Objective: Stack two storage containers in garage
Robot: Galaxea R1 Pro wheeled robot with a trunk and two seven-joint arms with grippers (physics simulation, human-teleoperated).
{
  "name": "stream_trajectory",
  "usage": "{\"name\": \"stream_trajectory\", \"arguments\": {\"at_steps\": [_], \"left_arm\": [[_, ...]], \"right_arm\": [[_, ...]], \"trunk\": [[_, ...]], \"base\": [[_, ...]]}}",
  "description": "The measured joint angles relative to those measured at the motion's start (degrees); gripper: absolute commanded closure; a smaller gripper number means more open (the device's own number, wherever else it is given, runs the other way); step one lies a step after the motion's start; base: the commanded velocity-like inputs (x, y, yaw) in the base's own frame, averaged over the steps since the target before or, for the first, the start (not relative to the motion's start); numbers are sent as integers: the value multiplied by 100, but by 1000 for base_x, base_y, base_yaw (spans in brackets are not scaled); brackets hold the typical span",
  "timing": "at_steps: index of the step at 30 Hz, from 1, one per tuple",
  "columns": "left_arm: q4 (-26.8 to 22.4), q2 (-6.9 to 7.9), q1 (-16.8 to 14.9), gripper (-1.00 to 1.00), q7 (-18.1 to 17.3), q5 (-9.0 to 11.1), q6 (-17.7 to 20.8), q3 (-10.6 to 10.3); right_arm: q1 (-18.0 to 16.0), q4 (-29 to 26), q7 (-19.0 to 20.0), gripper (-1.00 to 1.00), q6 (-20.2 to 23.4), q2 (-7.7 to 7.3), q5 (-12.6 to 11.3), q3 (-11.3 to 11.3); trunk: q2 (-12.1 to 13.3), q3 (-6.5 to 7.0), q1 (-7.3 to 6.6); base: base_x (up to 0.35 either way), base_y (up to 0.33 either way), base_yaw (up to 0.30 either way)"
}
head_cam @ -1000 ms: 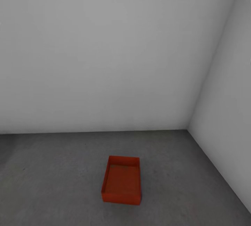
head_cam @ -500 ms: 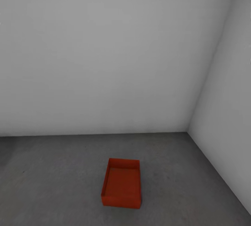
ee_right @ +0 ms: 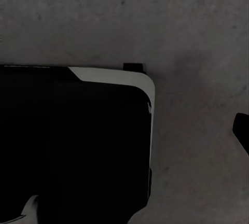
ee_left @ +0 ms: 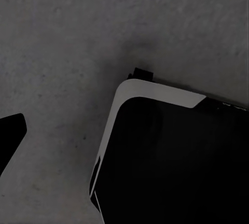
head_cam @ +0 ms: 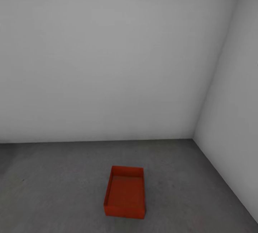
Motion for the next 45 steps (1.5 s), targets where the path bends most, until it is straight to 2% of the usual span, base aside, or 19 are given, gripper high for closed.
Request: {"name": "stream_trajectory", "arguments": {"at_steps": [27, 45], "left_arm": [[0, 0, 1, -100, 1, 4, 0, 0], [0, 0, 2, -100, 1, 3, 0, 0]], "right_arm": [[-2, 0, 8, -100, 3, 0, 55, 7], [-3, 0, -48, -100, 83, -1, 62, 39]], "trunk": [[1, 248, 0], [1, 259, 0]], "base": [[0, 0, 0], [0, 0, 0]]}}
